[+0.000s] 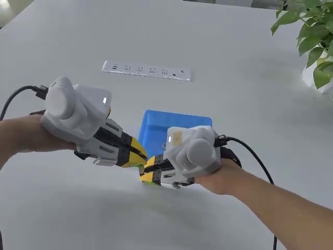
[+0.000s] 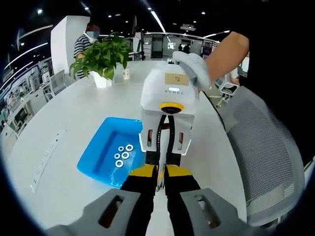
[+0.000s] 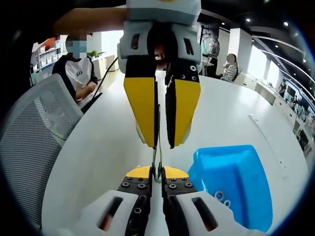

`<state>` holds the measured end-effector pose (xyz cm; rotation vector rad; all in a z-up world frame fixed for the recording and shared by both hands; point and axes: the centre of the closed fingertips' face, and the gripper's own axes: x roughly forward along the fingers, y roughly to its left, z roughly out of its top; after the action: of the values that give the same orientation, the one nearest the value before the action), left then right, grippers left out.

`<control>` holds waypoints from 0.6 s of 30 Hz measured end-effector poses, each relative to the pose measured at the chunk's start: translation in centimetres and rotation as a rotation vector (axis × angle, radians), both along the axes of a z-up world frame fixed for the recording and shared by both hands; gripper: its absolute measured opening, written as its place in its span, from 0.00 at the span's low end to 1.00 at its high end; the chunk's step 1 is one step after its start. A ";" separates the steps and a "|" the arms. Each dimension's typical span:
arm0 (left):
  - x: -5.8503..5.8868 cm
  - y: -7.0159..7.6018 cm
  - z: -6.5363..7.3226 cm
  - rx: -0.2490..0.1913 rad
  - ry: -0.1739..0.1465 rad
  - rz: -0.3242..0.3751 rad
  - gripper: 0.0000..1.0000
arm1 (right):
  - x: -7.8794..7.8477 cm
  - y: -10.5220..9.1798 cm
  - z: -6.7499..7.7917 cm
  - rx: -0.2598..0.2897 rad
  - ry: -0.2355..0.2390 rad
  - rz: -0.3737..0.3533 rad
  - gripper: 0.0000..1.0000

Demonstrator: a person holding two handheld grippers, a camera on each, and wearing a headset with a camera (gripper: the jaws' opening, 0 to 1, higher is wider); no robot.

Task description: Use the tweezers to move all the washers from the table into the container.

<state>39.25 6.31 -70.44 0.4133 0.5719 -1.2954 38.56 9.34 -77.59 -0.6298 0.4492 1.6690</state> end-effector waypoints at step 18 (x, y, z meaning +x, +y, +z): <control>-1.0 2.3 1.0 -0.007 0.011 0.106 0.33 | -0.3 -0.2 0.7 0.005 -0.003 0.004 0.07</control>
<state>38.25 8.58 -69.45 0.3652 0.5908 -1.1989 38.26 9.18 -76.87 -0.6296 0.4423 1.6722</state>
